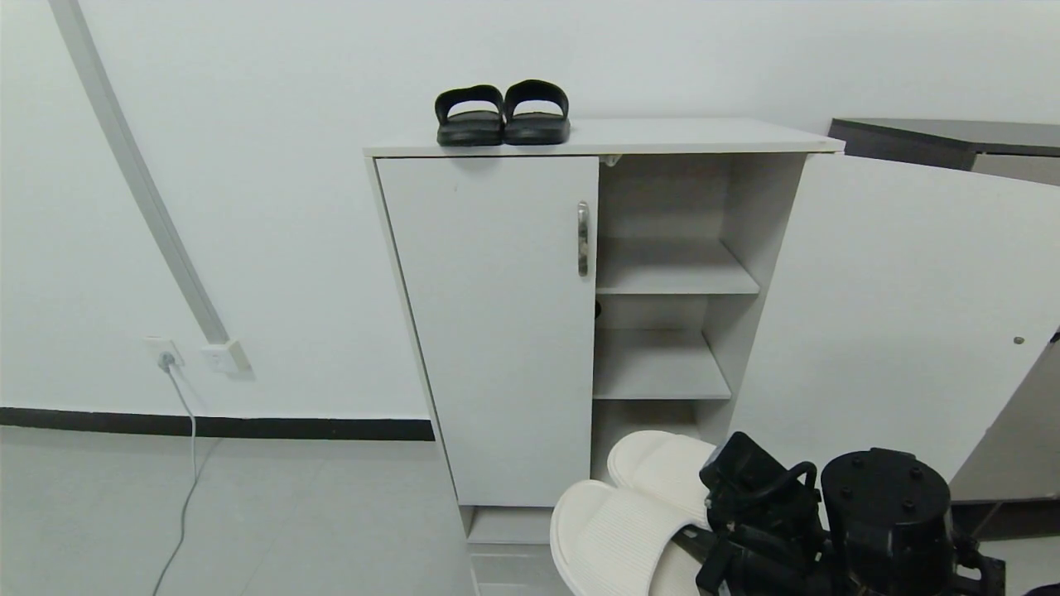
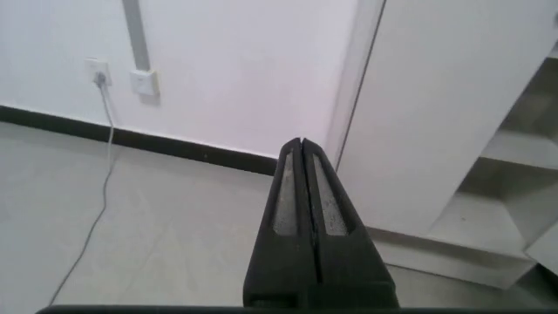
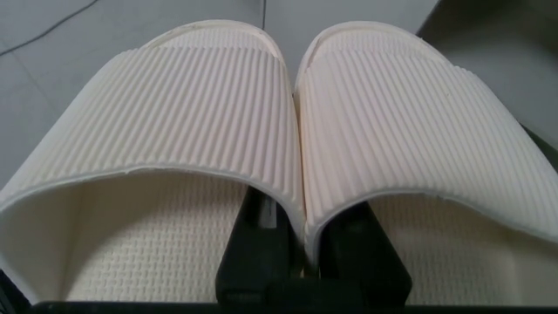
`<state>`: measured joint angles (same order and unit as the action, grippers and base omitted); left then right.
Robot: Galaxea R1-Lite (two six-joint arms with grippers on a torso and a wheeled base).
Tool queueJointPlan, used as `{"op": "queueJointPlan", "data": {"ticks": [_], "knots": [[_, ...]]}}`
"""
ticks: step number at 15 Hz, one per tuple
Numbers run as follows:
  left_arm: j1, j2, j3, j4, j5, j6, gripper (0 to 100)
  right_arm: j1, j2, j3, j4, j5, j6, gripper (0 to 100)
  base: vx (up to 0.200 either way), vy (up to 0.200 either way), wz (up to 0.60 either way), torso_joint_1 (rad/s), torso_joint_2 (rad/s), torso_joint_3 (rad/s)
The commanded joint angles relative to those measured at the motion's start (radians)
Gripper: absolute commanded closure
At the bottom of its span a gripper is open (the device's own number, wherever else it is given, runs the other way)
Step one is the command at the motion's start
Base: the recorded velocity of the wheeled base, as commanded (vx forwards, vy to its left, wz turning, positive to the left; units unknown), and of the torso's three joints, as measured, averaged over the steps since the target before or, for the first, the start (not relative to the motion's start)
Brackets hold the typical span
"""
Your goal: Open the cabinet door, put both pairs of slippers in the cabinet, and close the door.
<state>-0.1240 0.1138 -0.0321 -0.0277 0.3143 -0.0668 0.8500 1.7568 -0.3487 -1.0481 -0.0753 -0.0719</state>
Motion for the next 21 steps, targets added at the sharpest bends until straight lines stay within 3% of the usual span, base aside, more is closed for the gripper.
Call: {"op": "queueJointPlan", "data": {"ticks": [1,2,3,4,5,6,7,9,12,16,18,21], "knots": [[0.023,-0.025,0.031,-0.018,0.012,0.004,100,0.0,-0.003,0.001,-0.001,0.0,0.0,100,0.0,0.0,0.0,0.0,0.0,0.0],[0.032,-0.025,0.031,-0.017,0.017,0.005,100,0.0,-0.003,-0.001,-0.001,0.0,0.0,100,0.0,0.0,0.0,0.0,0.0,0.0],[0.08,-0.043,0.032,-0.017,-0.001,0.022,100,0.0,-0.003,-0.001,-0.001,0.0,0.0,100,0.0,0.0,0.0,0.0,0.0,0.0],[0.103,-0.069,0.032,-0.015,-0.096,0.082,100,0.001,-0.003,-0.001,-0.001,0.0,0.0,100,0.0,0.0,0.0,0.0,0.0,0.0],[0.115,-0.1,0.032,-0.017,-0.211,0.12,100,0.001,-0.003,-0.006,-0.001,0.0,0.0,100,0.0,0.0,0.0,0.0,0.0,0.0],[0.119,-0.114,0.032,-0.018,-0.227,0.133,100,0.001,-0.002,-0.012,-0.004,0.0,-0.002,100,0.0,0.0,0.0,0.0,0.0,0.0],[0.121,-0.114,0.032,-0.015,-0.222,0.116,100,0.004,-0.002,-0.015,-0.013,0.0,-0.002,100,0.0,0.0,0.0,0.0,0.0,0.0],[0.121,-0.114,0.032,0.026,-0.202,0.044,100,0.007,-0.003,-0.01,-0.033,-0.001,-0.003,100,0.0,0.0,0.0,0.0,0.0,0.0],[0.121,-0.114,0.032,0.026,-0.267,0.053,100,0.018,0.023,-0.052,-0.038,-0.08,-0.005,100,0.0,0.0,0.0,0.0,0.0,0.0],[0.121,-0.114,0.032,0.026,-0.27,0.051,100,0.081,0.178,-0.219,-0.043,-0.394,0.133,100,0.0,0.0,0.0,0.0,0.0,0.0],[0.121,-0.114,0.032,0.026,-0.27,0.053,100,0.083,0.323,-0.354,-0.046,-0.613,0.175,100,0.0,0.0,0.0,0.0,0.0,0.0],[0.121,-0.114,0.032,0.026,-0.27,0.053,100,0.078,0.494,-0.52,-0.043,-0.722,0.265,100,0.0,0.0,0.0,0.0,0.0,0.0]]}}
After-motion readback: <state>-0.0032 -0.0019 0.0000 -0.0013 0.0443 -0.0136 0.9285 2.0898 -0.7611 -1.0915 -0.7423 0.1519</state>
